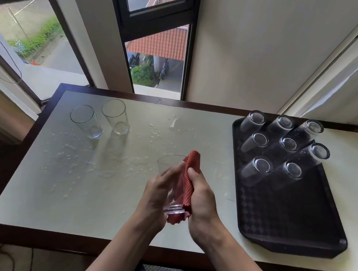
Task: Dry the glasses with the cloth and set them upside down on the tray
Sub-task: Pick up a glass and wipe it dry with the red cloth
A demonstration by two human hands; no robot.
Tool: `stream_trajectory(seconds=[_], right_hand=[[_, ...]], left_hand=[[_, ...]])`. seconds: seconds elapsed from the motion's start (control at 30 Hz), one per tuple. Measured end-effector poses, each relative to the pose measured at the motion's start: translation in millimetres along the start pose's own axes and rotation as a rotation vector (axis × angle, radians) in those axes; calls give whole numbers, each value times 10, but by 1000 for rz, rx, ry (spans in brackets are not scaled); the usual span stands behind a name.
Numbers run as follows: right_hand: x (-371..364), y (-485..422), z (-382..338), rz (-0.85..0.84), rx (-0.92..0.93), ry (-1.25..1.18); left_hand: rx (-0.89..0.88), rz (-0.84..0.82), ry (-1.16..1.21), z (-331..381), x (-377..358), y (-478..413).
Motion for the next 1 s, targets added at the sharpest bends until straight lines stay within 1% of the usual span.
stream_trajectory(seconds=[0.07,0.1,0.17,0.2,0.3,0.4,0.47,0.57,0.63,0.77,0.83,0.9,0.97,1.0], right_hand=[[28,96,140,47,-69,-27],[22,144,214,58,-112,-40],[-4,219,330,67,-191,-103],[-1,214,346,80,-214,-136],[27,116,338,122,-299,-221],[39,83,342,124,-355,-269],[42,127,368,98,-360,-285],[64,205,353,62,-360,-302],[97,183,318,61,-374,-289],[129,67,253,64,-373,-237],[170,39,253,74,-344,-218],[218,56,247,76,-293,-177],[238,94,211,44,-240,-141],[259,101,191,34,-220,-137]], left_hand=[[-67,43,65,71,70,-38],[-120,46,61,119,108,-61],[-231,103,-8,219,213,-92],[-256,113,-38,235,229,-93],[-296,45,-72,221,161,-57],[-344,-22,-85,210,32,31],[-399,-41,-129,272,22,29],[-467,-72,-271,412,3,0],[-464,-112,-310,414,-68,12],[-420,-174,-272,251,-226,119],[-410,-160,-281,232,-247,121],[-391,-103,-299,294,-203,83],[-397,-30,-389,377,-94,50],[-416,-11,-478,419,-41,53]])
Point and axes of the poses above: each hand's wrist, its own y-axis away from the middle knuckle, its own x-axis out of the back of the hand, z = x × y, the point moved 10 cm from there along -y, towards the middle knuckle, and after that the axes turned 6 degrees about y, right-handed, at the moved point
